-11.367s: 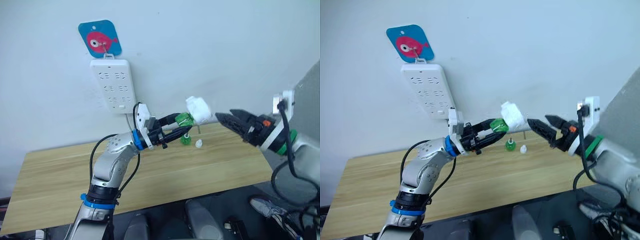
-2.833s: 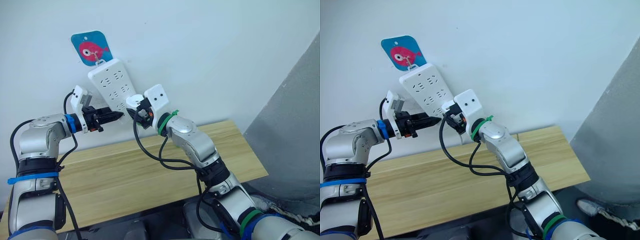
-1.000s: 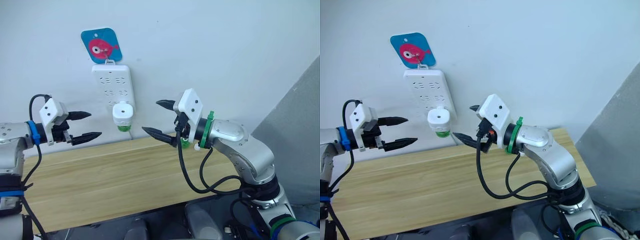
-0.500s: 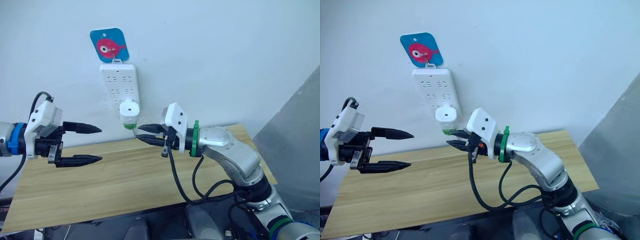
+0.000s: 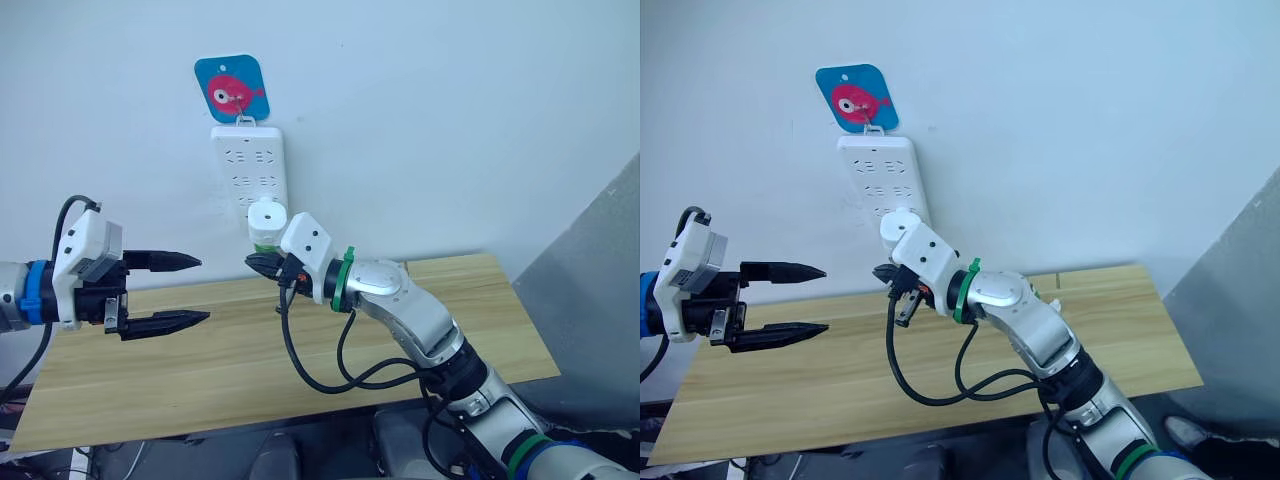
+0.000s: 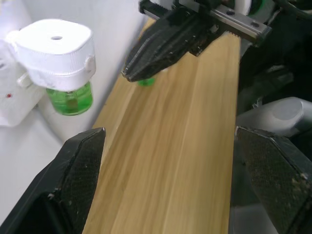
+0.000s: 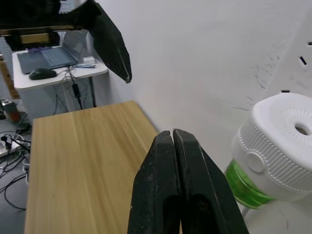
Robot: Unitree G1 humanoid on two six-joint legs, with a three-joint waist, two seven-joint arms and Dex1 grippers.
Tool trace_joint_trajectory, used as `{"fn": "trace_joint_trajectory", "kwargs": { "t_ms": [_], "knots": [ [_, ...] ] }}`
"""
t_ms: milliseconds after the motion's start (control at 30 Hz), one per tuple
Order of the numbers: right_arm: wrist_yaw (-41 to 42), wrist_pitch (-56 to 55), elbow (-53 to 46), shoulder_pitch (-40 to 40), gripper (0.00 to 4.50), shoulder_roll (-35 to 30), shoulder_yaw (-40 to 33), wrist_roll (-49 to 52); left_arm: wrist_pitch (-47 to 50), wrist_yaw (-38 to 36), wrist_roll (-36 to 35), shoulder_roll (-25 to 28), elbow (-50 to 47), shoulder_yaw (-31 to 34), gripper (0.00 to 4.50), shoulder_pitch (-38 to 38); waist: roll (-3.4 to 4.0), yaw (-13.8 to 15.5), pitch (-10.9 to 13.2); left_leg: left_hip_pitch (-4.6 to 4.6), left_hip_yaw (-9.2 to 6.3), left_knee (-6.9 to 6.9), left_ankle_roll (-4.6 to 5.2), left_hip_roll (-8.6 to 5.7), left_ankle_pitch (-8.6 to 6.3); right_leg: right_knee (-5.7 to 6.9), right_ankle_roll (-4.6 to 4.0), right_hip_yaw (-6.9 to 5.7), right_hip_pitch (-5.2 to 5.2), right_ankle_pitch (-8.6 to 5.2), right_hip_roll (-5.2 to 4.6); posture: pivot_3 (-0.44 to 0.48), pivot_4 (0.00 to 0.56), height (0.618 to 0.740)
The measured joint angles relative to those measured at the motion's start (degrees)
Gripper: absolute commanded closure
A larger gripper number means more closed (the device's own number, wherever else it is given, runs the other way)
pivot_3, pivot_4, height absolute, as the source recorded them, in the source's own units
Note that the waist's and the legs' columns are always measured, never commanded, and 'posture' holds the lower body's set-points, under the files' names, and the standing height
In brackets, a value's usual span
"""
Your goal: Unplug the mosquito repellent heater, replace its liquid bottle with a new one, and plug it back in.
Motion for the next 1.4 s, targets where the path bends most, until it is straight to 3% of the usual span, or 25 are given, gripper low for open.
{"fn": "trace_joint_trajectory", "kwargs": {
  "t_ms": [500, 1400],
  "knots": [
    [-3.56, -2.03, 4.67, 0.59, 4.44, 1.12, -2.47, -3.73, -1.49, 0.23, -0.15, -0.89, -0.03, 0.57, 0.02, 2.15, -0.05, -0.12, -0.03, 0.01, 0.00, -0.02, 0.00, 0.01, 0.00, 0.01, -0.01, 0.00, -0.01, 0.01, 0.01, -0.050, 0.114, 0.720],
    [-6.37, -1.78, 7.13, 0.56, 4.44, 3.46, -3.79, -5.52, -2.33, 0.63, -0.04, -1.30, 1.02, -2.27, 0.02, -1.41, -0.05, -0.15, -0.03, 0.02, -0.01, -0.02, 0.00, 0.01, 0.00, 0.02, -0.02, 0.00, -0.01, 0.01, 0.02, -0.063, 0.119, 0.720]
  ]
}}
